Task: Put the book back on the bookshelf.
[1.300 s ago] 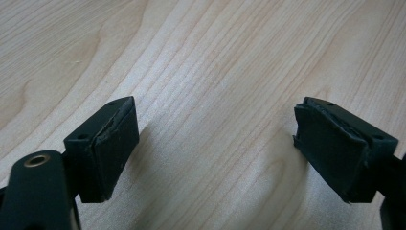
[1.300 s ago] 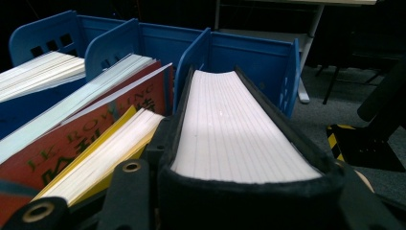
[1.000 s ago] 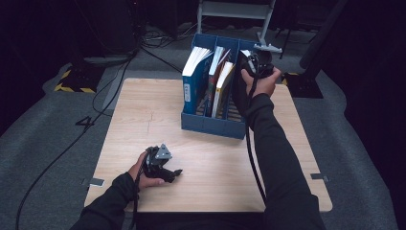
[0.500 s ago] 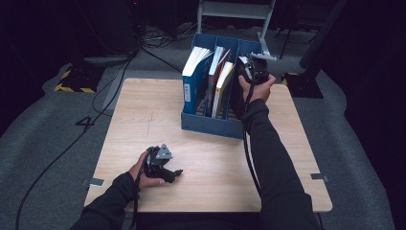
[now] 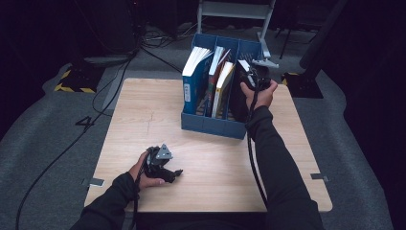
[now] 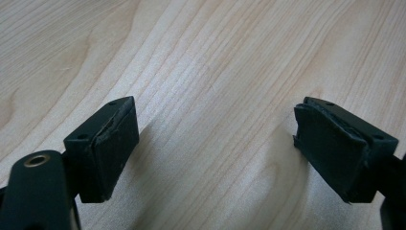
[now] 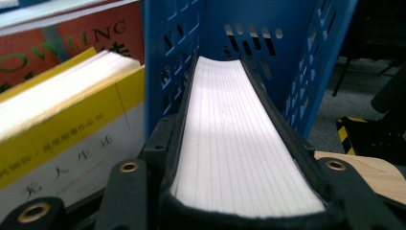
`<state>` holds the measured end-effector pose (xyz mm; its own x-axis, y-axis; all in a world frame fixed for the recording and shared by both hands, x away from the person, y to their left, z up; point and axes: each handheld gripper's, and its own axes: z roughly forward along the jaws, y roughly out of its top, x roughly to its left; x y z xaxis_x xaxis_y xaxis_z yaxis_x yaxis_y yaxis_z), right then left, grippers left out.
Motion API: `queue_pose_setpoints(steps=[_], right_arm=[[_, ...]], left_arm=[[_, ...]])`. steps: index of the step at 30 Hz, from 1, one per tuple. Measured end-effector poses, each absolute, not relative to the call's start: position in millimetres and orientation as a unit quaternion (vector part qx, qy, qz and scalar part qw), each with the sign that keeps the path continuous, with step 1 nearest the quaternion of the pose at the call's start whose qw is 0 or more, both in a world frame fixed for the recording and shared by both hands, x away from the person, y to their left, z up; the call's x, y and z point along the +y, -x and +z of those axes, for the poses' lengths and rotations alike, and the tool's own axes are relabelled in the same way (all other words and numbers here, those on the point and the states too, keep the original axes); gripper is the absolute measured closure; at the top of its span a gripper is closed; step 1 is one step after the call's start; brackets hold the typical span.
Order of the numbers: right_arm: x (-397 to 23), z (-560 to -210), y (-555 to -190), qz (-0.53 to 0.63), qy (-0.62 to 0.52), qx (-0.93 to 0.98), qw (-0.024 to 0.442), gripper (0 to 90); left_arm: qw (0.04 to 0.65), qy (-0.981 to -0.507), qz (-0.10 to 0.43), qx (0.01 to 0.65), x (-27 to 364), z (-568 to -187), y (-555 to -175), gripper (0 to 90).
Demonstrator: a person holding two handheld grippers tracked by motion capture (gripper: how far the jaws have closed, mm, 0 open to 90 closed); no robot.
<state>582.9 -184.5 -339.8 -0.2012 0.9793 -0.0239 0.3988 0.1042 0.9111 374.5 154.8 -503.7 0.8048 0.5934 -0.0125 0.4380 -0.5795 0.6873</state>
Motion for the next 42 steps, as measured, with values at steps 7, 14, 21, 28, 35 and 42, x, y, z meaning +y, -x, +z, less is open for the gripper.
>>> queue_pose_setpoints(steps=[7,14,21,28,35,42], right_arm=[[-194.1,-342.3,-578.5,0.404,-0.491,0.685,0.356,49.7],[-209.6,-341.2,-581.7,0.404,-0.482,0.696,0.347,47.8],[-216.5,-340.5,-584.2,0.401,-0.470,0.708,0.343,46.1],[-197.4,-339.4,-567.1,0.384,-0.435,0.733,0.355,44.2],[-209.1,-337.2,-544.7,0.416,-0.425,0.740,0.313,38.1],[-225.2,-371.1,-519.6,0.425,-0.408,0.757,0.283,38.5]], left_arm=[[0.354,-0.881,0.110,0.294,154.6,-503.8,-373.7,15.3],[0.353,-0.881,0.112,0.295,155.0,-503.8,-372.4,15.4],[0.353,-0.880,0.112,0.297,155.0,-503.8,-371.9,15.4],[0.353,-0.880,0.111,0.297,154.8,-503.9,-372.0,15.3],[0.353,-0.881,0.110,0.294,154.4,-503.9,-372.6,15.1],[0.354,-0.881,0.110,0.295,154.3,-503.9,-372.5,15.1]])
